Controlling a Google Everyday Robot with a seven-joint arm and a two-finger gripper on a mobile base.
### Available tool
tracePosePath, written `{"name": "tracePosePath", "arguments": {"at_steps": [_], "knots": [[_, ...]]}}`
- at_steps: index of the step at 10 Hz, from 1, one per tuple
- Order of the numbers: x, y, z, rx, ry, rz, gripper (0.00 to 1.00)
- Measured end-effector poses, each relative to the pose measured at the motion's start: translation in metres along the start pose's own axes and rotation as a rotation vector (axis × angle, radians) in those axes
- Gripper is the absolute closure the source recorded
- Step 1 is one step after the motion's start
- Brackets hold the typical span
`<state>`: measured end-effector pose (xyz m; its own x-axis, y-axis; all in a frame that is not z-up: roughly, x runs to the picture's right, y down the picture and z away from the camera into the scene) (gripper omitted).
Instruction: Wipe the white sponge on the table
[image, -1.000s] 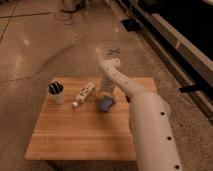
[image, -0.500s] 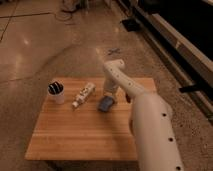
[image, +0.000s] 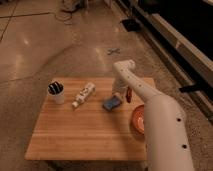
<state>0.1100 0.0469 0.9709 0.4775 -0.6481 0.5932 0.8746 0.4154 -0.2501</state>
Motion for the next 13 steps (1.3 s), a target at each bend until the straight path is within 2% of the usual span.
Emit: {"name": "tracePosePath", "arguments": {"at_steps": [1,3,4,6,9,11,13], "knots": [[0.009,0.002,-0.007,0.012,0.031,0.011,1.00],[0.026,-0.006,-0.031,0.052,0.120,0.023,1.00],[0.029,-0.017,-0.042,0.072,0.162,0.015,1.00],[0.015,-0.042,-0.052,0.091,0.228,-0.037,1.00],[-0.021,-0.060,-0.039,0.063,0.265,-0.123,1.00],[-0.040,-0.059,-0.026,0.031,0.270,-0.169,1.00],[-0.050,-0.045,-0.016,-0.006,0.272,-0.191,1.00]]}}
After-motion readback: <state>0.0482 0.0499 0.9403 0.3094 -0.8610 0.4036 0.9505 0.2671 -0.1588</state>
